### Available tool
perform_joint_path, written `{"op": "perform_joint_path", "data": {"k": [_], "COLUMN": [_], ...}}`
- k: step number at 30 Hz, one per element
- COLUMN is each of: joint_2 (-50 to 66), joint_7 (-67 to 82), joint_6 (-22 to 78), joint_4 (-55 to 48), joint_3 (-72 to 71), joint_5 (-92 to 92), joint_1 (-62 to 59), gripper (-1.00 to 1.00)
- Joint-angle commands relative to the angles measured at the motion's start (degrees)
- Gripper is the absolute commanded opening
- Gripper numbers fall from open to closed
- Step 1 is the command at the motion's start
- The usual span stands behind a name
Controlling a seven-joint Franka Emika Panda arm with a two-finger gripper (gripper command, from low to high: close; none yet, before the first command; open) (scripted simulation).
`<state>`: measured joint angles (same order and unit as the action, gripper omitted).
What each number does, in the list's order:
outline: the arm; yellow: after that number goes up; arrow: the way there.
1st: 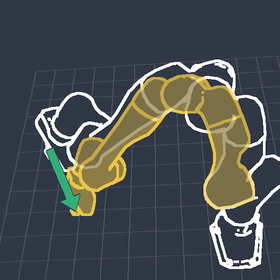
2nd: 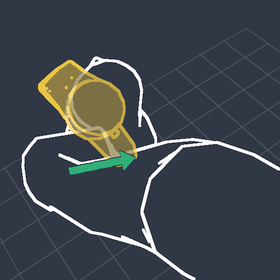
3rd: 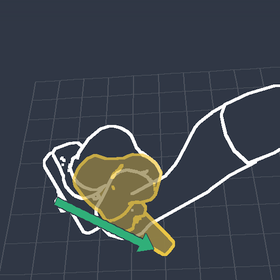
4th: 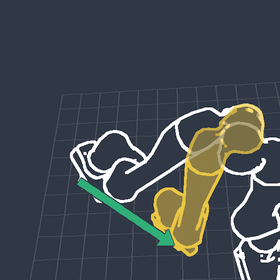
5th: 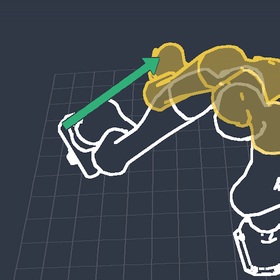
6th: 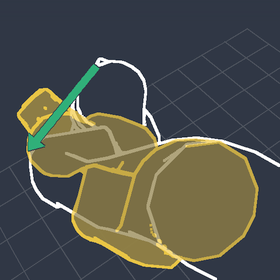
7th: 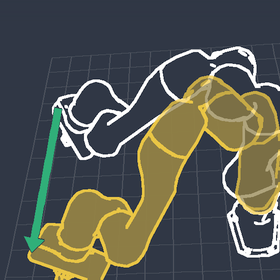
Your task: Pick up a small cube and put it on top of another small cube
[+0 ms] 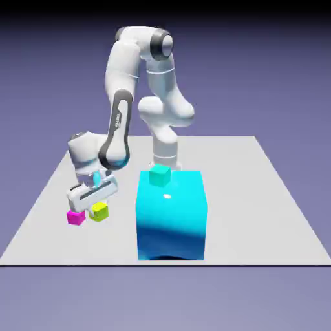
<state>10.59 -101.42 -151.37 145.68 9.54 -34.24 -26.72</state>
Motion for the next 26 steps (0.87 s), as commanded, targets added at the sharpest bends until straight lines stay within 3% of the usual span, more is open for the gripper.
{"op": "perform_joint_path", "data": {"k": [1,13,19,20,26], "joint_2": [0.15,1.9,11.07,11.07,1.9], "joint_7": [2.35,29.26,36.36,36.36,29.26], "joint_6": [1.61,19.39,12.01,12.01,19.39], "joint_4": [-0.93,-11.51,-10.81,-10.81,-11.51], "joint_3": [2.09,25.77,20.4,20.4,25.77], "joint_5": [0.94,11.37,1.17,1.17,11.37], "joint_1": [0.93,11.45,8.9,8.9,11.45], "gripper": [-1.0,-1.0,-1.0,1.0,1.0]}}
